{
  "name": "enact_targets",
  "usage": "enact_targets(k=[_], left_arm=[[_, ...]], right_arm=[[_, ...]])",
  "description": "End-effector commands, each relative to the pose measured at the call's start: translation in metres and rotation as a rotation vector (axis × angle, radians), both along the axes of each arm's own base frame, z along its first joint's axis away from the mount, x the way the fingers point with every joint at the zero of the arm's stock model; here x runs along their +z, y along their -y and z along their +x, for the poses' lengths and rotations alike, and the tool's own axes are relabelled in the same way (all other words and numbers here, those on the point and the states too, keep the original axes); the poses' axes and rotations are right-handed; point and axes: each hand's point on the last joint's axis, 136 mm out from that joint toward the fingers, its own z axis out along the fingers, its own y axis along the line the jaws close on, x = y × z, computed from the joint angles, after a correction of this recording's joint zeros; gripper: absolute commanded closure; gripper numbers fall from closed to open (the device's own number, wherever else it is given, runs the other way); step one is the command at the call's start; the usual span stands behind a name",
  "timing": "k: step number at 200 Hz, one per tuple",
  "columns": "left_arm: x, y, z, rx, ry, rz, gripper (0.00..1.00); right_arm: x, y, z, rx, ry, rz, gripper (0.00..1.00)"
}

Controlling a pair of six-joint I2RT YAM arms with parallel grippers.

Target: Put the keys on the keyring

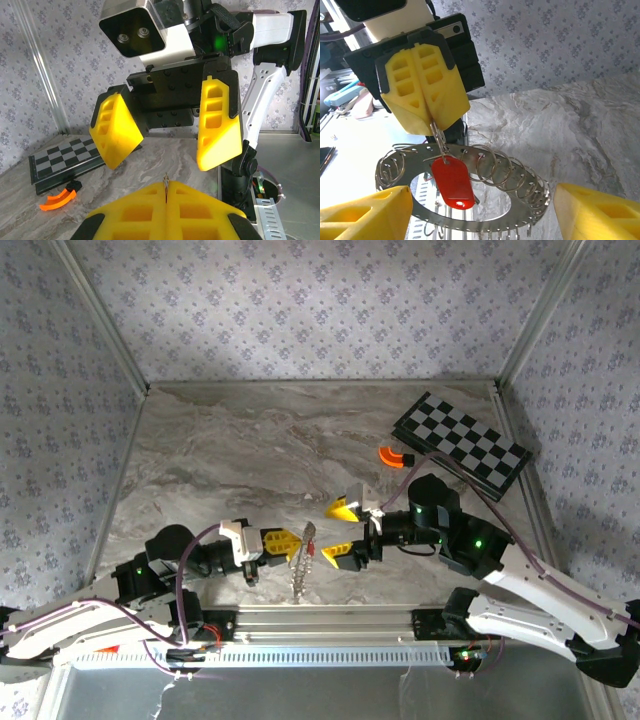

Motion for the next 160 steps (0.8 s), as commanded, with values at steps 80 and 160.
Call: enact_targets(k=[80, 160], left_arm=[[0.032, -0.006, -0.006, -0.019, 0.029, -0.108, 1.0], [0.033, -0.013, -0.011, -0.033, 0.038, -0.126, 1.0]], right_arm=[[0.003, -0.003, -0.012, 0.085, -0.013, 0.033, 0.25], [0.011, -0.005, -0.029, 0.197, -0.015, 0.071, 0.26]])
